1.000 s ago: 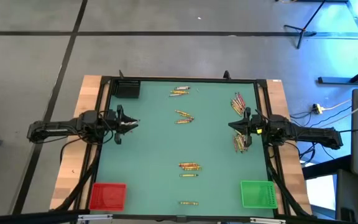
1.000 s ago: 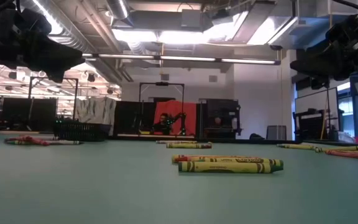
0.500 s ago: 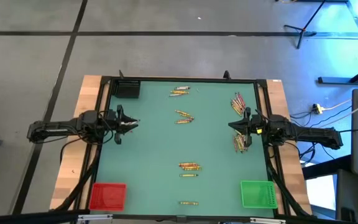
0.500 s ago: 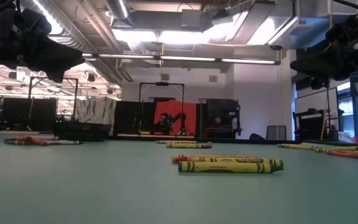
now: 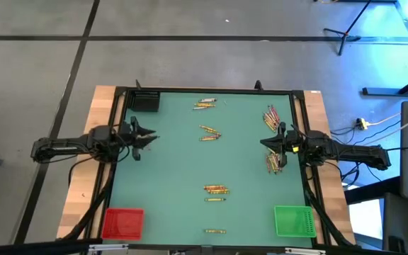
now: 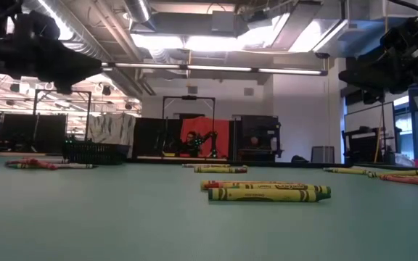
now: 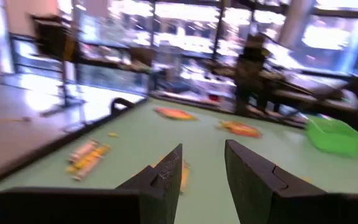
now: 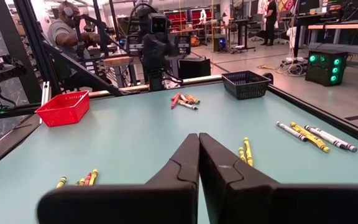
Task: Sort crayons
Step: Put the green crayon into the black bin
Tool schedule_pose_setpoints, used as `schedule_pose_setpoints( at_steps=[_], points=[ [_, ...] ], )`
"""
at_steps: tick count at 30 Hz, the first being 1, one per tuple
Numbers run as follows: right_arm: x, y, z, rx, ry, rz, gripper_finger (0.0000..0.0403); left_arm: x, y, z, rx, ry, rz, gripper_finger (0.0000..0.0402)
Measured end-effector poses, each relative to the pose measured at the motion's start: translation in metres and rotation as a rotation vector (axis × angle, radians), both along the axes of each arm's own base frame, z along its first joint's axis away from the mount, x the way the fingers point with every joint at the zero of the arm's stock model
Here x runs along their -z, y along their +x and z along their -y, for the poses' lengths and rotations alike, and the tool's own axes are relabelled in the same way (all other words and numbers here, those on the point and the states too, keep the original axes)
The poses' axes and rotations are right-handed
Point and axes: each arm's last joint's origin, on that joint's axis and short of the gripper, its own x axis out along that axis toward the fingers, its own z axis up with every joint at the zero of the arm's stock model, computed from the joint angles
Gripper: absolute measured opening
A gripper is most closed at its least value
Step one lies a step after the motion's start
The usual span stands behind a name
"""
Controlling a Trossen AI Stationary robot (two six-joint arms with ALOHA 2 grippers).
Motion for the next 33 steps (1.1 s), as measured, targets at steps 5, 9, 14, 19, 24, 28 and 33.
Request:
schedule_pose_setpoints(
  at_steps=[5, 9, 14, 19, 24, 28, 33],
  points=[
    [-0.003, 0.000, 0.001, 0.049, -0.002, 0.035, 0.0007, -0.005, -0.001, -0.002, -0.067, 0.000, 0.051, 0.0108],
    [-0.005, 0.000, 0.003, 0.098, -0.066, 0.046, 0.0007, -0.007, -0.001, -0.002, -0.075, 0.008, 0.070, 0.0108],
    [-0.005, -0.002, 0.008, 0.279, -0.127, 0.023, 0.0007, -0.014, -0.003, -0.003, -0.135, 0.082, 0.112, 0.0108],
    [-0.005, -0.003, 0.011, 0.406, -0.153, 0.006, 0.0007, -0.018, -0.003, -0.003, -0.139, 0.100, 0.149, 0.0108],
    [-0.009, -0.005, 0.014, 0.535, -0.200, -0.041, 0.0007, -0.019, 0.000, -0.006, -0.163, 0.107, 0.146, 0.0108],
    [-0.024, -0.004, 0.016, 0.608, -0.210, -0.098, 0.0007, -0.021, 0.007, -0.009, -0.155, 0.117, 0.160, 0.0108],
    [-0.041, 0.006, 0.024, 0.685, -0.214, -0.229, 0.0007, -0.023, 0.018, -0.010, -0.087, 0.130, 0.179, 0.0108]
  ],
)
